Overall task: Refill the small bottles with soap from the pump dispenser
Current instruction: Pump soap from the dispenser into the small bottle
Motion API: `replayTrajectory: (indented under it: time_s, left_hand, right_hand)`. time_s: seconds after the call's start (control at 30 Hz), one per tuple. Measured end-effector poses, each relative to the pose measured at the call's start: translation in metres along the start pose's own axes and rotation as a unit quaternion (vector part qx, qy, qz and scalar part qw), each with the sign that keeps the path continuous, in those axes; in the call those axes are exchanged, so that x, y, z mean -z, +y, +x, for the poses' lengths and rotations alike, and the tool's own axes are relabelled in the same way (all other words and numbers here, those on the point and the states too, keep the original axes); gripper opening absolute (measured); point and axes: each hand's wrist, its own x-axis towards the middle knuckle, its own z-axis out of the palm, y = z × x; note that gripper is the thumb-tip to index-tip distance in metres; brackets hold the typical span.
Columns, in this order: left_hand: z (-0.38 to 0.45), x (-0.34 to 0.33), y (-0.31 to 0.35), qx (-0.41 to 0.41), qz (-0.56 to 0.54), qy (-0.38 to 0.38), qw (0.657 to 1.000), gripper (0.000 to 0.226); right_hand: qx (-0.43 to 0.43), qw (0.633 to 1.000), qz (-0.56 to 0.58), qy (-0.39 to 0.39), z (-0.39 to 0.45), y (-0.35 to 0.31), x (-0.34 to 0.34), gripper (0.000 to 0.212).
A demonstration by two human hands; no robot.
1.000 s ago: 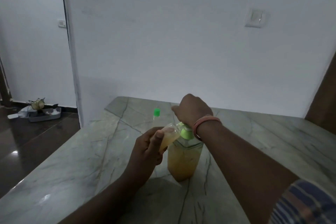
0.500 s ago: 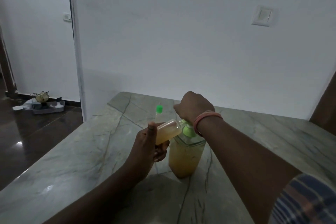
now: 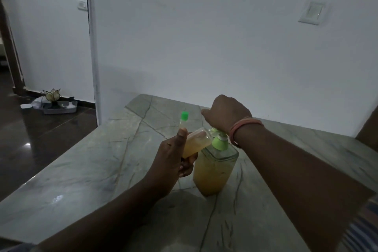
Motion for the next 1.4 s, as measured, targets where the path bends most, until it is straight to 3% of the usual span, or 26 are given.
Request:
replayTrajectory:
  time_s: [0.17,0.4,0.53,0.83,1.27,1.4]
  left_hand:
    - [0.001,0.002,-0.003,-0.009,-0.006,-0.004,1.000,0.059]
    - [-0.003,0.001,0.000,-0.014,-0.006,-0.007,1.000,0.071]
    - [0.000,0.002,-0.002,-0.019,-0.002,-0.005,1.000,0.061]
    - [0.000,0.000,-0.002,-0.031,0.013,0.013,0.999,0.060]
    - [0.001,0.001,-0.003,-0.035,0.005,0.015,0.999,0.061]
    - [-0.001,0.002,-0.003,-0.034,0.012,0.003,0.999,0.053]
  right_hand:
    - [-0.027,0.998,0.042,0.027,0.000,0.005,-0.008,0.028]
    - [-0.022,0.999,0.045,-0.010,0.000,0.002,-0.002,0.027]
    - [-0.033,0.998,0.041,0.028,-0.001,0.004,-0.005,0.030]
    - [-0.011,1.000,-0.001,0.005,0.002,-0.001,-0.002,0.025]
    - [-0.011,0.999,0.037,0.025,0.004,0.005,-0.008,0.031]
    - [-0.035,0.996,0.080,0.012,0.001,0.008,-0.011,0.024]
